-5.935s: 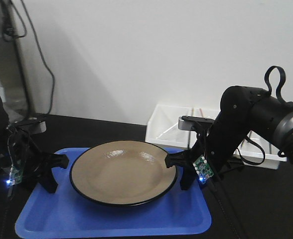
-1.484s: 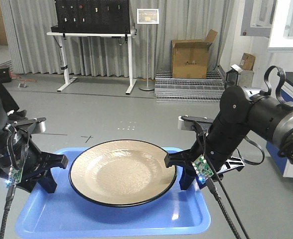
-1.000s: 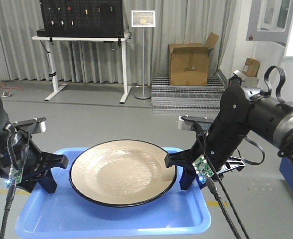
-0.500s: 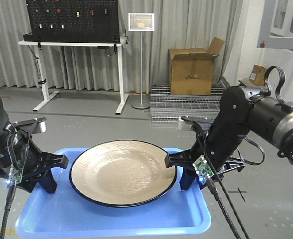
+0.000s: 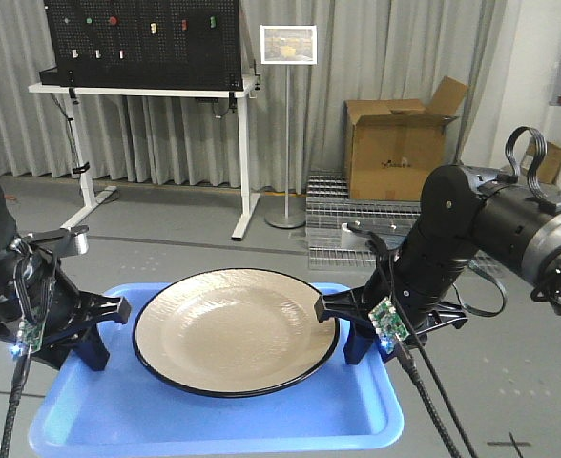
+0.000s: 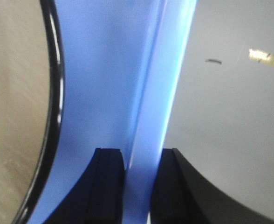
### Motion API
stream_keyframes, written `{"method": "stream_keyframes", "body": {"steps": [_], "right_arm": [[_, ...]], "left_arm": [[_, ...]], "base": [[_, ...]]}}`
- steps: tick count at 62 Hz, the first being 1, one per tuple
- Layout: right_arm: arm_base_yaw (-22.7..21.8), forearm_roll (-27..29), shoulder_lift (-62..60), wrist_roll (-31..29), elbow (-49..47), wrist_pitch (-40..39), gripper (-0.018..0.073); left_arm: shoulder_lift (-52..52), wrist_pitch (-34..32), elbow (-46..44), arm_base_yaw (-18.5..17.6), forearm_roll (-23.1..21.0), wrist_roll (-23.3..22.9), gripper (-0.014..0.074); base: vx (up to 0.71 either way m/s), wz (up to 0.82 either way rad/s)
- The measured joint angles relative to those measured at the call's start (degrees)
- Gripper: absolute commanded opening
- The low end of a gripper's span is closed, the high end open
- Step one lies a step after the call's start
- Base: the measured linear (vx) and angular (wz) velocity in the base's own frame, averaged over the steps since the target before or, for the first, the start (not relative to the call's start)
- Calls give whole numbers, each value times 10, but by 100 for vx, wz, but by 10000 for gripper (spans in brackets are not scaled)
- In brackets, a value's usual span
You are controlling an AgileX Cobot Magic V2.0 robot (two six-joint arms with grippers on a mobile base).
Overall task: Place disk in tray to left cabinet
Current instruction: 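Hold the tray level with both grippers while the base turns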
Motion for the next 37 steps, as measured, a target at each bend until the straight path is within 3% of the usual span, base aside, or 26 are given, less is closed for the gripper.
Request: {"method": "stream_keyframes", "body": {"steps": [37], "right_arm": [[0,1,0,0,0,-1,-4]], "left_arm": [[0,0,0,0,0,0,-1]], "base": [[67,-4]]}}
